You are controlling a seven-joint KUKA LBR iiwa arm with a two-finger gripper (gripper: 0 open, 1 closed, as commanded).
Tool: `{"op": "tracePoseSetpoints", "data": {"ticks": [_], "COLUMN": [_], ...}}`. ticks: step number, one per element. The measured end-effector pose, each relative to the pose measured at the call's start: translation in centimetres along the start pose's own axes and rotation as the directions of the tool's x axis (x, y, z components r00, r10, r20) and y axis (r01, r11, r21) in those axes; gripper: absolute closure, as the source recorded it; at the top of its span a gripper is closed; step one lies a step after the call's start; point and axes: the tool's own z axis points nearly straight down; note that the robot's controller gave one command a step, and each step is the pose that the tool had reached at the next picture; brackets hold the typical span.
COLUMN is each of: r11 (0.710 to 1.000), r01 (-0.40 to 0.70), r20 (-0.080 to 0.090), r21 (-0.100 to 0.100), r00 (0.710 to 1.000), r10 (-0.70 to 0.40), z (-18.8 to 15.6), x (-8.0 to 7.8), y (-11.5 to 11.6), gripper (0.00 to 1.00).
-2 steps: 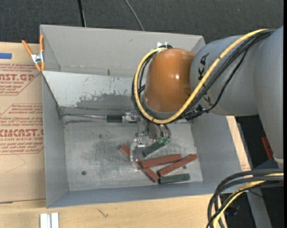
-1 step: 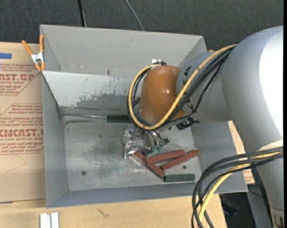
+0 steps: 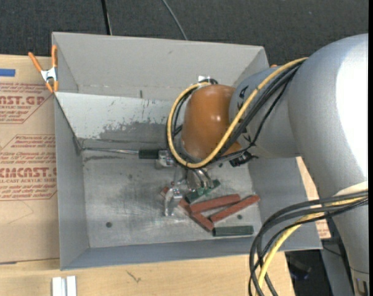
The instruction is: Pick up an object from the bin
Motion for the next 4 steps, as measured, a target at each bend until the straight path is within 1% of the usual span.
{"op": "tracePoseSetpoints", "data": {"ticks": [1, 2, 3, 4], "r11": [1.0, 1.0, 1.0, 1.0], "r01": [0.0, -0.019, -0.018, 0.009], "r20": [-0.001, -0.02, -0.019, -0.001], "r21": [0.0, 0.002, 0.002, 0.003], "r00": [1.0, 1.0, 1.0, 1.0], "r10": [0.0, 0.019, 0.019, -0.009], "z": [0.0, 0.0, 0.0, -17.5], "x": [0.0, 2.7, 2.7, -0.3], "y": [0.0, -6.1, -6.1, -6.8], "gripper": [0.0, 1.0, 1.0, 1.0]}}
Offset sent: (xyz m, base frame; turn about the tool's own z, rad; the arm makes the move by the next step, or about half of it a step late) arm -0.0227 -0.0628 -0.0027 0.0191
